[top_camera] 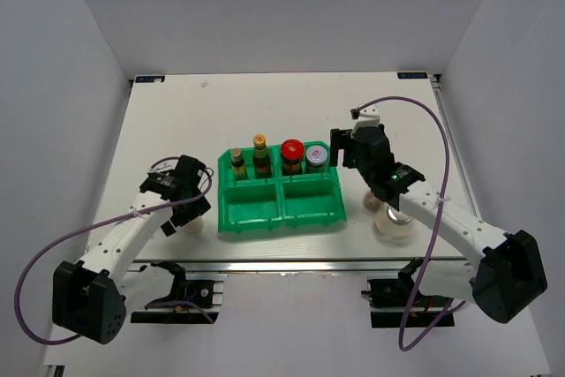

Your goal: Organize the condiment bottles

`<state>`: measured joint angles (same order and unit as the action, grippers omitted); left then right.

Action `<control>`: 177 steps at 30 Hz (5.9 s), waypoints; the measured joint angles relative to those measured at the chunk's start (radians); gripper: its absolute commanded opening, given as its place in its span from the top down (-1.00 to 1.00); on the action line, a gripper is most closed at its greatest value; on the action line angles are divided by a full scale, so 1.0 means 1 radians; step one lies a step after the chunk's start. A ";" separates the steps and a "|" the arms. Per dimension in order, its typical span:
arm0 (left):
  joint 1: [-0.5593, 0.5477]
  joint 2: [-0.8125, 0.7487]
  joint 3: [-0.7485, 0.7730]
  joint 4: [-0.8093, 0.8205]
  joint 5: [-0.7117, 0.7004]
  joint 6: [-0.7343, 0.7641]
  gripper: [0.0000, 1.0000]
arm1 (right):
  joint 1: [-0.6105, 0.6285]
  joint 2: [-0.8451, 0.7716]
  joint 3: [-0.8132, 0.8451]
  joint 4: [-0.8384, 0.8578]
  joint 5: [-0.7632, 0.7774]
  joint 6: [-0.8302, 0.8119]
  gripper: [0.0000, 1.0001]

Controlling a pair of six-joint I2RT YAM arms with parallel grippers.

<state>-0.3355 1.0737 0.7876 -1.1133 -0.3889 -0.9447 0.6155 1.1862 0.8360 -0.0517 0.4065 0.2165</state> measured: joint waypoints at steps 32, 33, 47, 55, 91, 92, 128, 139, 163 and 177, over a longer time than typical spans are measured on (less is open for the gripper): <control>-0.012 0.029 0.119 0.050 0.027 0.105 1.00 | -0.006 -0.036 -0.027 0.003 0.022 0.019 -0.79; -0.023 0.026 0.140 0.055 0.031 0.112 1.00 | -0.006 -0.037 -0.029 0.002 0.026 0.020 -0.79; -0.321 0.075 0.289 0.112 0.054 0.153 1.00 | -0.042 -0.048 -0.034 0.002 0.043 0.043 -0.79; -0.502 0.221 0.326 0.141 0.082 0.186 1.00 | -0.148 -0.048 -0.056 0.005 -0.023 0.073 -0.79; -0.550 0.407 0.283 0.391 0.097 0.279 -0.51 | -0.196 -0.178 -0.128 -0.304 0.043 0.182 -0.79; -0.550 0.407 0.282 0.398 0.097 0.279 -0.51 | -0.196 -0.185 -0.132 -0.311 0.042 0.186 -0.79; -0.212 0.046 0.299 0.491 -0.287 0.217 -0.96 | -0.196 -0.071 -0.173 -0.333 0.053 0.273 -0.05; -0.189 -0.063 0.255 0.559 -0.361 0.239 -0.96 | -0.196 -0.121 -0.144 -0.346 0.070 0.253 0.58; 0.030 -0.031 0.136 0.597 -0.299 0.236 -0.96 | 0.474 0.075 0.280 -0.040 -0.463 -0.118 0.74; 0.047 -0.037 0.119 0.599 -0.284 0.219 -0.96 | 0.571 0.550 0.517 -0.082 -0.297 -0.217 0.73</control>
<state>-0.2890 1.0363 0.9062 -0.5140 -0.6731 -0.7261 1.1862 1.7367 1.3525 -0.1337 0.1097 -0.0002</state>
